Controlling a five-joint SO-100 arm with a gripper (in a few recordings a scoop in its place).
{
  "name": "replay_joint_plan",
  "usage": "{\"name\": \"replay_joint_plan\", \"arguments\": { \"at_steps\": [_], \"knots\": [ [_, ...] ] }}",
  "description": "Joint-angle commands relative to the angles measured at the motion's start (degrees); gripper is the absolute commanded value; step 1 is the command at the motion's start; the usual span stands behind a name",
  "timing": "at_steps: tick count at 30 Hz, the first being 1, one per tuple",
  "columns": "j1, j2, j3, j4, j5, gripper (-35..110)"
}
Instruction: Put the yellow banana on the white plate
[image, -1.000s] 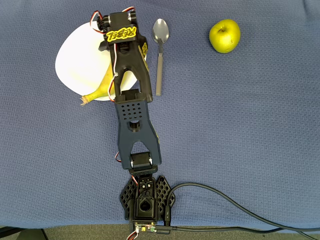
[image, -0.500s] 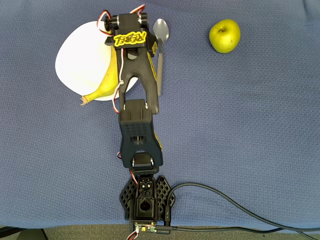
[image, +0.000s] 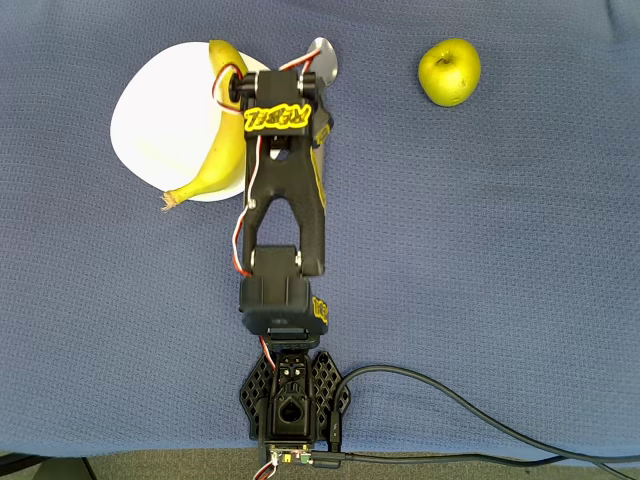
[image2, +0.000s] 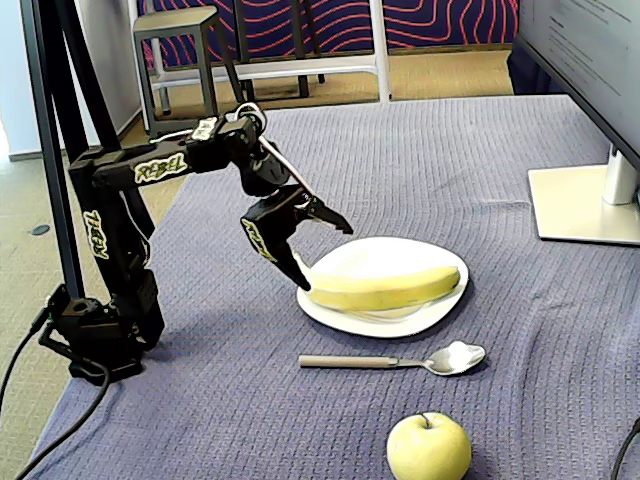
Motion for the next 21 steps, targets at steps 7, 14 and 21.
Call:
{"name": "replay_joint_plan", "arguments": {
  "at_steps": [7, 14, 21],
  "knots": [
    [2.1, 17.8, 21.8, -11.4, 16.5, 26],
    [4.4, 27.9, 34.1, -18.4, 28.0, 27],
    [6.2, 38.3, 45.4, -19.4, 35.0, 13]
  ]
}}
